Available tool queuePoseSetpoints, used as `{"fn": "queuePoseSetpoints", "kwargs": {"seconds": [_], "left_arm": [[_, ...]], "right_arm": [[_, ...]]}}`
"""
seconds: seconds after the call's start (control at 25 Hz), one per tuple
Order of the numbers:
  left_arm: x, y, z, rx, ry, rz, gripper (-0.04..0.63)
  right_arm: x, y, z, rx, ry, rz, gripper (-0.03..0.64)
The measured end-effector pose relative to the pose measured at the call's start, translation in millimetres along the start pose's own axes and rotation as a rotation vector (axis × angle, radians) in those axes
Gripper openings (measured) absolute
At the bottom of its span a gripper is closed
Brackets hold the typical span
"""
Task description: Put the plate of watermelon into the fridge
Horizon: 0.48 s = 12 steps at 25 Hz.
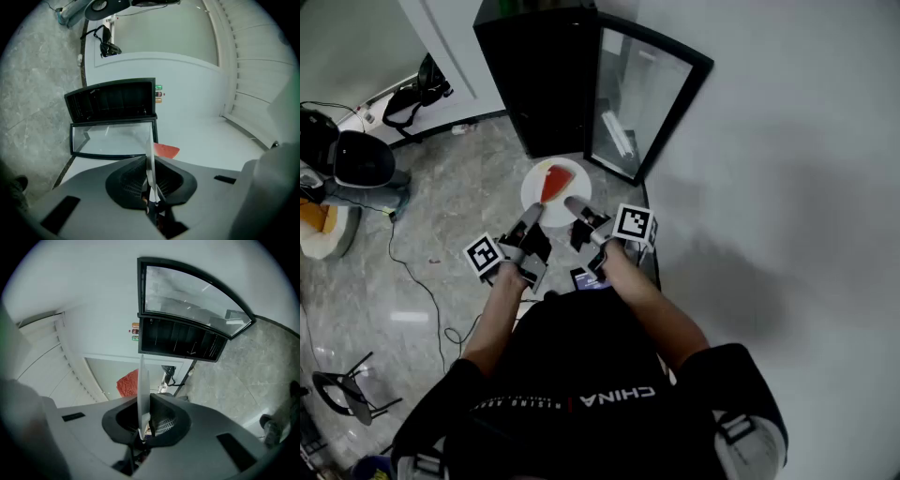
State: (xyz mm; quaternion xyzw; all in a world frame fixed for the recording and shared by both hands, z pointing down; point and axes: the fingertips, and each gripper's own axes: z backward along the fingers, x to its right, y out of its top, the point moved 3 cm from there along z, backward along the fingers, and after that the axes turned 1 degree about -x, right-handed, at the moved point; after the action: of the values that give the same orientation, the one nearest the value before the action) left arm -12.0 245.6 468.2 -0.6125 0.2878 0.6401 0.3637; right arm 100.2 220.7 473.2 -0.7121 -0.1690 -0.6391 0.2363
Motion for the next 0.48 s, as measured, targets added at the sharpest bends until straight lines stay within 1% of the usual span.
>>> {"fn": "queuePoseSetpoints", "kwargs": {"seconds": [0.12,0.48], "left_arm": [[-1.3,-3.9,1.8,-0.013,0.012,-0.017,0.044],[0.3,-4.0,5.1,-0.003,0.006,-0.001,0.044]], "right_arm": [[1.5,-4.7,3.8,0.003,-0.009,-0.032,0.031],[-0.2,-6.6,3.6,-0.003,-0.004,-0.03,0.031]]}}
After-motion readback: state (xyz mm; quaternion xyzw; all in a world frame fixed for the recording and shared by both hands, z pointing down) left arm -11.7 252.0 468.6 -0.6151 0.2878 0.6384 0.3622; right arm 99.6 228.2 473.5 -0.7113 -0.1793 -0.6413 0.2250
